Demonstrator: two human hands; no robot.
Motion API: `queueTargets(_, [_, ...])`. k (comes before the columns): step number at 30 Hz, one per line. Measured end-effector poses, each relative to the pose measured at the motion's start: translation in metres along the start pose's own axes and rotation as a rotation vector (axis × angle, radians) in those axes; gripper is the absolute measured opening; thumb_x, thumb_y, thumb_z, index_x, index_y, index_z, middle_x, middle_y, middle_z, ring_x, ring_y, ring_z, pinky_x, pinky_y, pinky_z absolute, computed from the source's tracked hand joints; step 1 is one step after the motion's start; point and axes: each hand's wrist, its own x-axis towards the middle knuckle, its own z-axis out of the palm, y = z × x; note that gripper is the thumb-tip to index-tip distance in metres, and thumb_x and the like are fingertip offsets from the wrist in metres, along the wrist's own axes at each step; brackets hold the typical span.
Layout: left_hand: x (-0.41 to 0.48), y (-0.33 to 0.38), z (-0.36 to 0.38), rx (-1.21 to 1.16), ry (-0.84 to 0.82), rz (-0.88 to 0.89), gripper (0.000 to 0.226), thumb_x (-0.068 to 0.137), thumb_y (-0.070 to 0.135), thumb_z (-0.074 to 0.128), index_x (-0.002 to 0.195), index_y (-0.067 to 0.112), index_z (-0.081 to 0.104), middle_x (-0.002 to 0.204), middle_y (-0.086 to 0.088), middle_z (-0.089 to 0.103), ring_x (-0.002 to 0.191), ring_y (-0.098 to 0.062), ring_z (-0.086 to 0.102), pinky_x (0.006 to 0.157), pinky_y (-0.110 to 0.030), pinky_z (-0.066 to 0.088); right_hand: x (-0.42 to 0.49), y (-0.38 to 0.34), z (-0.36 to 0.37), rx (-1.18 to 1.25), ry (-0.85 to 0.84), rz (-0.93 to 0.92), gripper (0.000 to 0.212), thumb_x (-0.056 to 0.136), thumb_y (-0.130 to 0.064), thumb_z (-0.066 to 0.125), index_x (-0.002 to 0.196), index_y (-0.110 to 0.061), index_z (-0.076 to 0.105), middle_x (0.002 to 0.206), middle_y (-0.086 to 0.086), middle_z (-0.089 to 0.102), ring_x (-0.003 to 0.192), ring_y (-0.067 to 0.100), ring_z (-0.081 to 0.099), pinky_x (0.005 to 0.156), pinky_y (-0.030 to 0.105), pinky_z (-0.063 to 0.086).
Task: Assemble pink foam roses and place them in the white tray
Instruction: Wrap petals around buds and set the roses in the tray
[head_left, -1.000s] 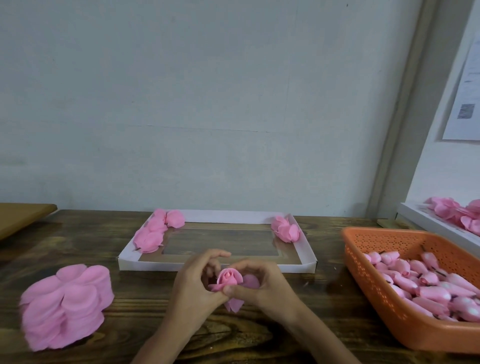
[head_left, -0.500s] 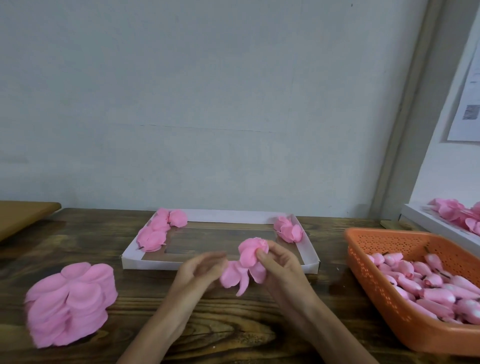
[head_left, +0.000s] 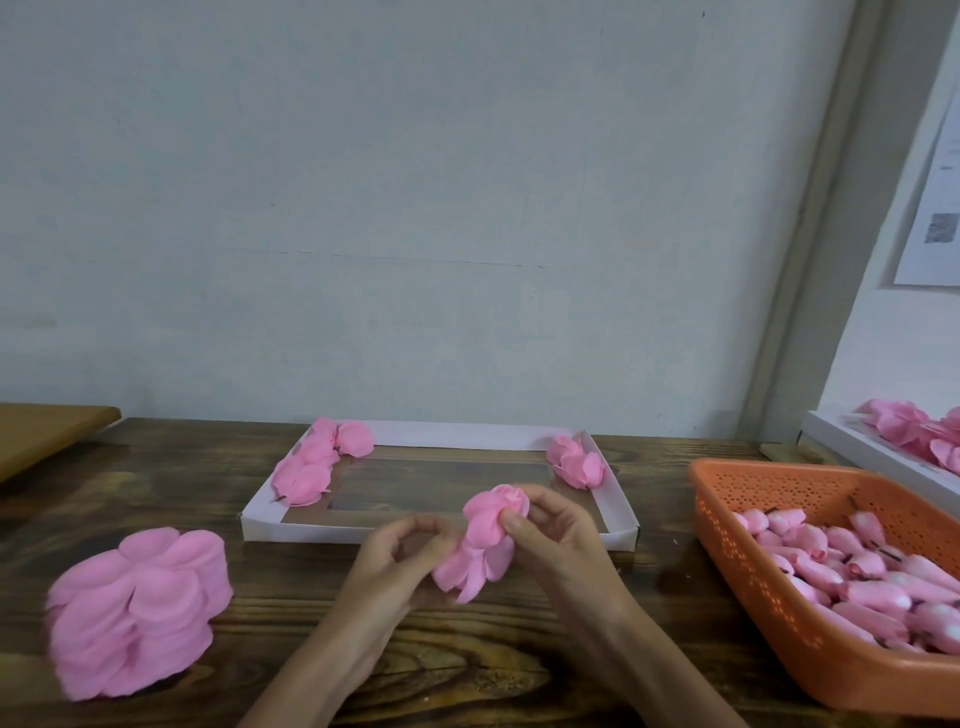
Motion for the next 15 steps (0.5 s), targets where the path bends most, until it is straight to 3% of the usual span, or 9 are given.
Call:
queueTargets(2, [0.0016,0.001,-0.0036,0.002,-0.007,0.014,0.041,0.071,0.028,0.087,0.098,-0.001,0.075,0.092,-0.023,0.074,0.075,-0.026,0.071,0.06,-0.032,0.059,0.0016,0.0006,-0.0013,0.026,0.017,0.014,0.037,0.093,-0.022,0.074,0.12,0.002,0.068,0.119,0.028,0.071,0.109,0.037,0.068,0.098,0.05,0.051])
queueTargets(6, [-0.0002,0.0039,-0.0038,-0.029,-0.037,-0.024,0.025,0.072,0.022,0.087,0.088,0.004,0.079,0.096,-0.026,0.075,0.074,-0.028,0.072,0.057,-0.032,0.059,0.0015,-0.0004,-0.0033,0.079,-0.01,0.058,0.04,0.091,-0.029,0.075,0.121,-0.003,0.069,0.119,0.024,0.072,0.106,0.033,0.069,0.092,0.044,0.055])
queueTargets(9, [-0.0022,0.007,0.0017,-0.044,-0.043,-0.112,0.05,0.09,0.046,0.07,0.097,-0.003,0.078,0.096,-0.034,0.074,0.072,-0.036,0.072,0.059,-0.036,0.061,0.0007,-0.0027,-0.0018,0.109,-0.035,0.066,0.039,0.094,-0.033,0.074,0.121,-0.005,0.07,0.111,0.017,0.073,0.098,0.026,0.069,0.085,0.037,0.055])
queueTargets(11, [-0.0015,0.0063,0.0026,-0.045,-0.053,-0.16,0.07,0.091,0.058,0.06,0.103,-0.009,0.075,0.095,-0.037,0.072,0.072,-0.039,0.072,0.061,-0.037,0.061,0.0,-0.0039,-0.0006,0.113,-0.052,0.064,0.041,0.096,-0.034,0.073,0.121,-0.002,0.068,0.104,0.013,0.073,0.091,0.022,0.067,0.083,0.035,0.053])
queueTargets(15, [-0.0006,0.0066,0.0016,-0.103,-0.065,-0.15,0.055,0.091,0.047,0.067,0.11,-0.004,0.076,0.108,-0.031,0.074,0.096,-0.043,0.074,0.075,-0.044,0.063,-0.0019,-0.0062,0.0011,0.086,-0.085,0.066,0.036,0.095,-0.035,0.075,0.118,-0.007,0.071,0.103,0.013,0.074,0.091,0.021,0.068,0.082,0.034,0.054])
